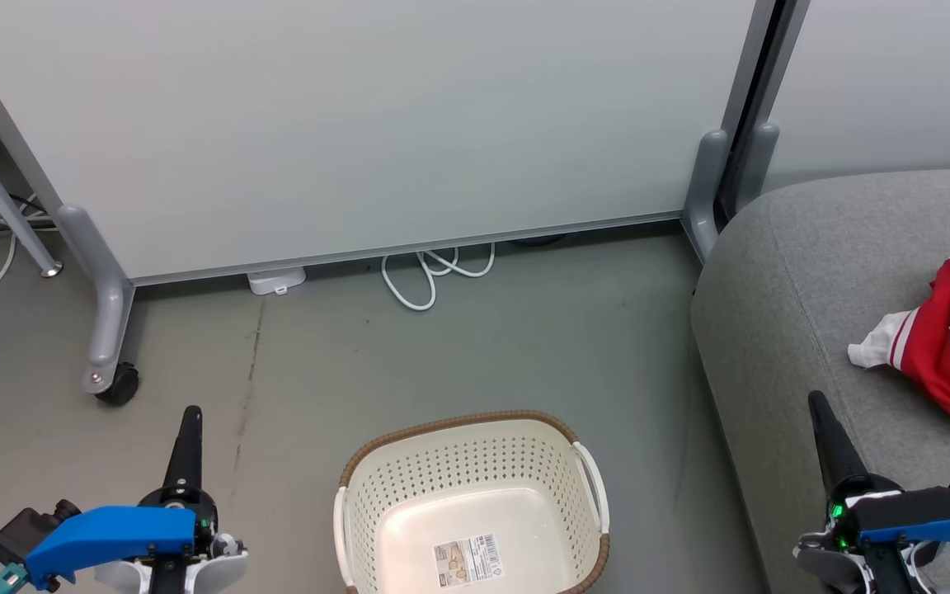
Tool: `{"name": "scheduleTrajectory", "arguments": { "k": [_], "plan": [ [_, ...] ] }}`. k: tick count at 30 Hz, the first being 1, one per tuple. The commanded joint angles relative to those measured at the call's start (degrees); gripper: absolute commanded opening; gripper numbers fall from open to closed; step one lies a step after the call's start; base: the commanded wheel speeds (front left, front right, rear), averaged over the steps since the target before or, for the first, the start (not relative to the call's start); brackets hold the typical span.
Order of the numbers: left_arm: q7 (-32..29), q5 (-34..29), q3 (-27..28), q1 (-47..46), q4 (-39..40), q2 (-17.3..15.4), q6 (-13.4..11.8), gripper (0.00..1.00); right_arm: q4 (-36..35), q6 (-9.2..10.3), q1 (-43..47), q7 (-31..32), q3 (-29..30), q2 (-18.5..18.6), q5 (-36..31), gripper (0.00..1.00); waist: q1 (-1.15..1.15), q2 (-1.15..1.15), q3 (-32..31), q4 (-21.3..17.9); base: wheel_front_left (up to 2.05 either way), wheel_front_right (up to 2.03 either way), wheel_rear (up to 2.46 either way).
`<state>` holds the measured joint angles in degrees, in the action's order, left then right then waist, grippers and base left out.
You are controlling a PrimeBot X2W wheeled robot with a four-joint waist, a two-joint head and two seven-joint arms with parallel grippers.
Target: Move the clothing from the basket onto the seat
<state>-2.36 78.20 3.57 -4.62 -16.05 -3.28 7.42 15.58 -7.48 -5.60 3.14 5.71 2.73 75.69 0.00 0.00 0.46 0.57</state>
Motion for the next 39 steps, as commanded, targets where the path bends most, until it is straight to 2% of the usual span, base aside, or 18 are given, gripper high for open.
{"name": "scheduleTrajectory", "arguments": {
  "k": [1, 22, 39],
  "plan": [
    [-0.31, 0.84, 0.52, -1.15, 0.57, -0.09, 0.09, 0.00, -0.61, -0.02, -0.79, 0.21, 0.12, 0.22, 1.12, 0.00, 0.00, 0.00, -0.01, -0.01, 0.00, 0.00, 0.00],
    [-2.91, 9.47, 2.24, -1.73, 1.61, 0.21, 0.11, 0.00, -1.33, -0.02, -0.90, 2.39, 0.66, 0.24, 11.22, 0.00, 0.00, 0.00, -0.17, -0.35, 0.00, 0.00, 0.00],
    [-4.40, 14.28, 3.14, -1.86, 2.18, 0.40, 0.12, 0.00, -1.71, -0.02, -0.95, 3.61, 0.92, 0.24, 16.78, 0.00, 0.00, 0.00, -0.28, -0.57, 0.00, 0.00, 0.00]
  ]
}}
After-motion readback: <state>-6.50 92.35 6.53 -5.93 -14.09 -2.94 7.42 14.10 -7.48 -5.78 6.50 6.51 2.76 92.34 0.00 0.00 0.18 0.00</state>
